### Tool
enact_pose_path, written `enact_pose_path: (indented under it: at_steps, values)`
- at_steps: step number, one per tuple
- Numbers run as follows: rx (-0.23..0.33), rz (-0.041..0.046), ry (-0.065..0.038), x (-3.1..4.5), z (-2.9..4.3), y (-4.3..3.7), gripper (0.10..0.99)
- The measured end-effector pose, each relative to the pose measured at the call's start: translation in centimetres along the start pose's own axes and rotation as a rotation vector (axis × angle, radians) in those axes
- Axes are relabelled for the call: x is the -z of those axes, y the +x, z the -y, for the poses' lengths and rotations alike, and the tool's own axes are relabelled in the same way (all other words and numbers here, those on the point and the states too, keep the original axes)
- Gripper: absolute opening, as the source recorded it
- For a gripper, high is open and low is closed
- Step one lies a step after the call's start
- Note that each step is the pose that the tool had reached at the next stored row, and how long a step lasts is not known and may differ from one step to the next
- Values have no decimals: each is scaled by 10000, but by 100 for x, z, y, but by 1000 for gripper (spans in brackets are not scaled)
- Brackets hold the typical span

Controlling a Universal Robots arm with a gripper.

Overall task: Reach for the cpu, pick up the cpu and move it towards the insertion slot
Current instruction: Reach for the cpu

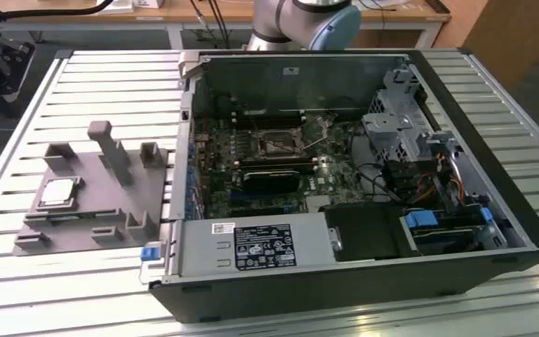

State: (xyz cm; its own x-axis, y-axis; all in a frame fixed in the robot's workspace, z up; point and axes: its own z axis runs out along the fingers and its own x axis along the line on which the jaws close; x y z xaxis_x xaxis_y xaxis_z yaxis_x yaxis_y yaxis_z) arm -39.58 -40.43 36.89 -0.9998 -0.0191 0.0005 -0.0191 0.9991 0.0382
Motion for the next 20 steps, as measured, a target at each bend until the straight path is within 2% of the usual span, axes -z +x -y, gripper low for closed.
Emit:
enact_pose_path:
  at_steps: [7,12,15,20]
  values:
    - [0,-1,1,0,0,6,106]
    - [0,0,0,-16,0,73,106]
    - [0,0,0,-47,0,117,106]
    - [1,0,0,-120,5,143,106]
